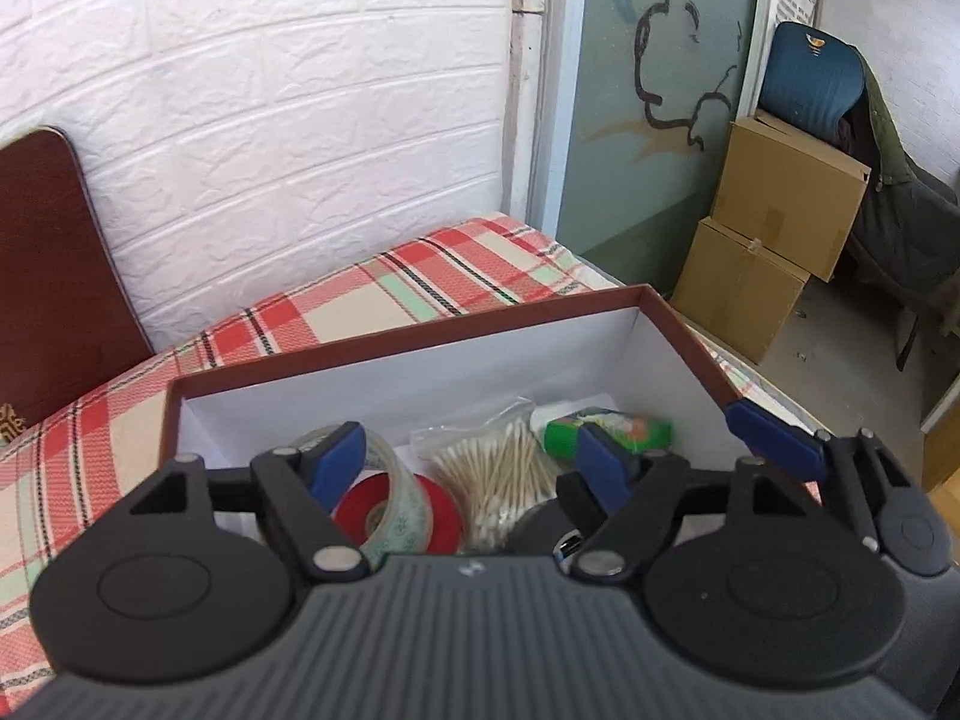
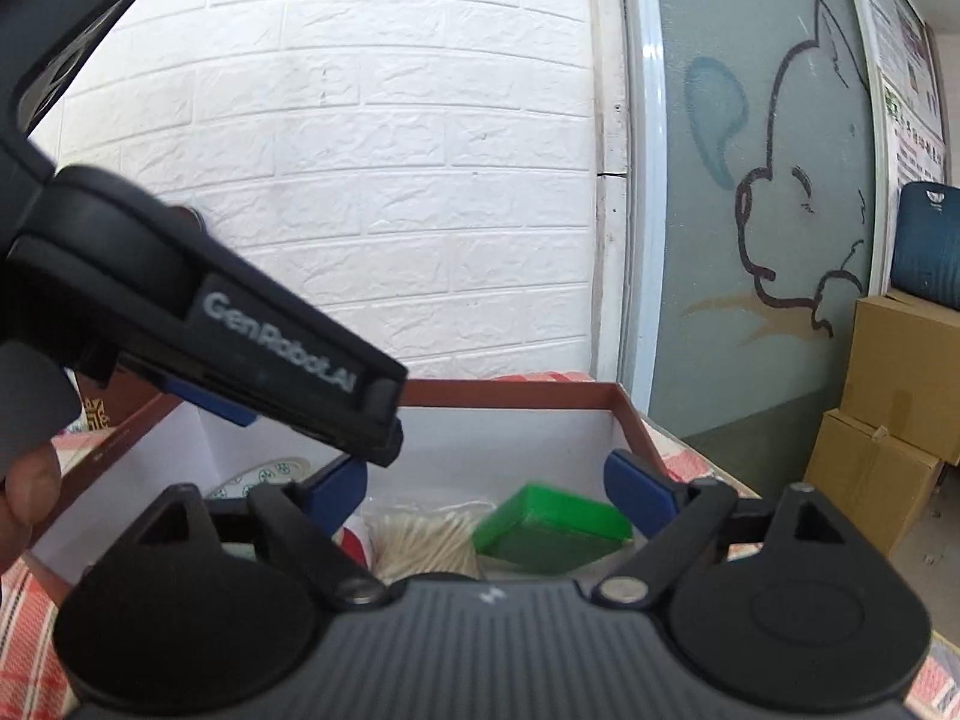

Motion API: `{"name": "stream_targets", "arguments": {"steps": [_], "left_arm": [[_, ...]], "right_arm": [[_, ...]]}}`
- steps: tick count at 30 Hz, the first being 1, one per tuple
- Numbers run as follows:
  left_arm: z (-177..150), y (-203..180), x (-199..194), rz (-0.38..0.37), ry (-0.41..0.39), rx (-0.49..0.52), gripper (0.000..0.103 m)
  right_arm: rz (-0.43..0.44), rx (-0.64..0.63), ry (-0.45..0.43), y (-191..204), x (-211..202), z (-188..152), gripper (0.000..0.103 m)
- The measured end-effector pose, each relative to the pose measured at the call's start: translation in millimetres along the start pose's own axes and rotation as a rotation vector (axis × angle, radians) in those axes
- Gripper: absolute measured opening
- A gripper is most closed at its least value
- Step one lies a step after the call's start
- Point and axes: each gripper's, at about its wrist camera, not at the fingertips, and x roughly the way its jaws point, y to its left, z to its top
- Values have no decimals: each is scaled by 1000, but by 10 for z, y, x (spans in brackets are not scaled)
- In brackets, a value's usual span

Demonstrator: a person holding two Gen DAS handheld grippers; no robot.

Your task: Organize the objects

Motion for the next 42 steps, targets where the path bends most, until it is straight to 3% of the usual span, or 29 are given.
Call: {"name": "stream_targets", "arguments": {"steps": [4,8,12,17,23,30,37,42], "left_arm": [[-11,-22,-250,45,-34,9,80],[-84,21,-549,85,-71,-2,89],[-258,107,-837,139,-89,-5,93],[-553,281,-1124,198,-85,-58,99],[-848,517,-1388,246,-55,-128,103],[-1131,641,-1617,297,-56,-165,103],[-1379,661,-1730,333,-48,-181,103],[-1487,600,-1794,415,-94,-151,103]], "right_arm": [[-6,10,-10,38,-149,-10,92],[-21,18,-6,187,-435,-52,94],[-21,55,-29,108,-633,14,103],[0,146,-37,92,-981,76,103],[40,144,15,271,-1208,49,103],[44,112,41,480,-1471,15,103],[54,196,98,516,-1665,-126,103],[41,215,97,565,-1829,-153,103]]}}
